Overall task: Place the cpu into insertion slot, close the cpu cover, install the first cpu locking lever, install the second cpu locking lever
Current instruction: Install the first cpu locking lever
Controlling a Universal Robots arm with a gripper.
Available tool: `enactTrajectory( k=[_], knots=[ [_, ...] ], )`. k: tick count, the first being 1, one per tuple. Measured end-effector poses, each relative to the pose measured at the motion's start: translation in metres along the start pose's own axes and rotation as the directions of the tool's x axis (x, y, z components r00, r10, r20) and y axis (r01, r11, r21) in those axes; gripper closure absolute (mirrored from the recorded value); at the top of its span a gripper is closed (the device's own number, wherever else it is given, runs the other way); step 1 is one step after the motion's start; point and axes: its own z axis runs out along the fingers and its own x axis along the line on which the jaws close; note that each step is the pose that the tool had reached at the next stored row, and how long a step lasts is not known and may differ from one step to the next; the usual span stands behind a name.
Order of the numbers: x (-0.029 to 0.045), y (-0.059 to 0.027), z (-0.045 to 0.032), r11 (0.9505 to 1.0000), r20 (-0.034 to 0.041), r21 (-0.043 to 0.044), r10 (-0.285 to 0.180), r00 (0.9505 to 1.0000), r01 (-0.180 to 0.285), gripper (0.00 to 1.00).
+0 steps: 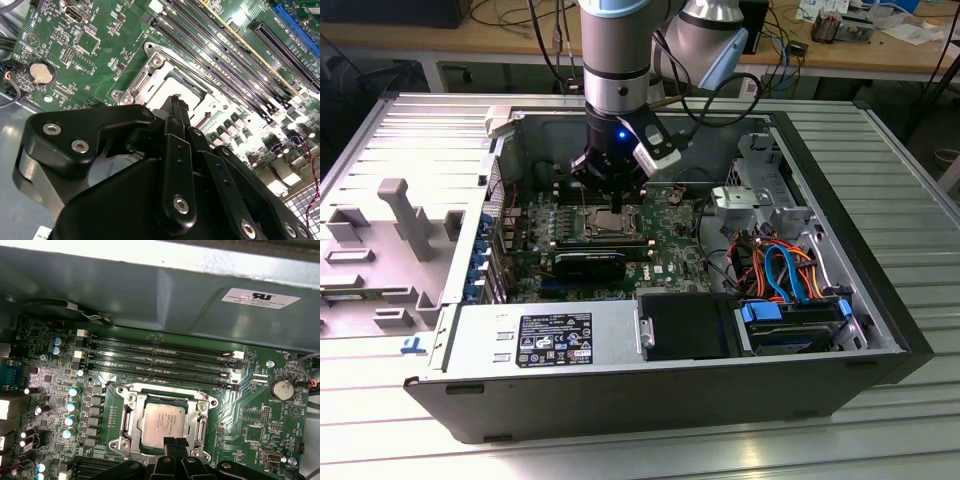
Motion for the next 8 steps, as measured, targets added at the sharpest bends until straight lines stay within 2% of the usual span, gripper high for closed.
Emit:
enactTrajectory(
  k=[8],
  knots=[
    [0.0000, 0.0000, 0.0000, 1.0000, 0.0001, -0.0001, -0.009, 1.0000, 0.009, 0.89]
  ],
)
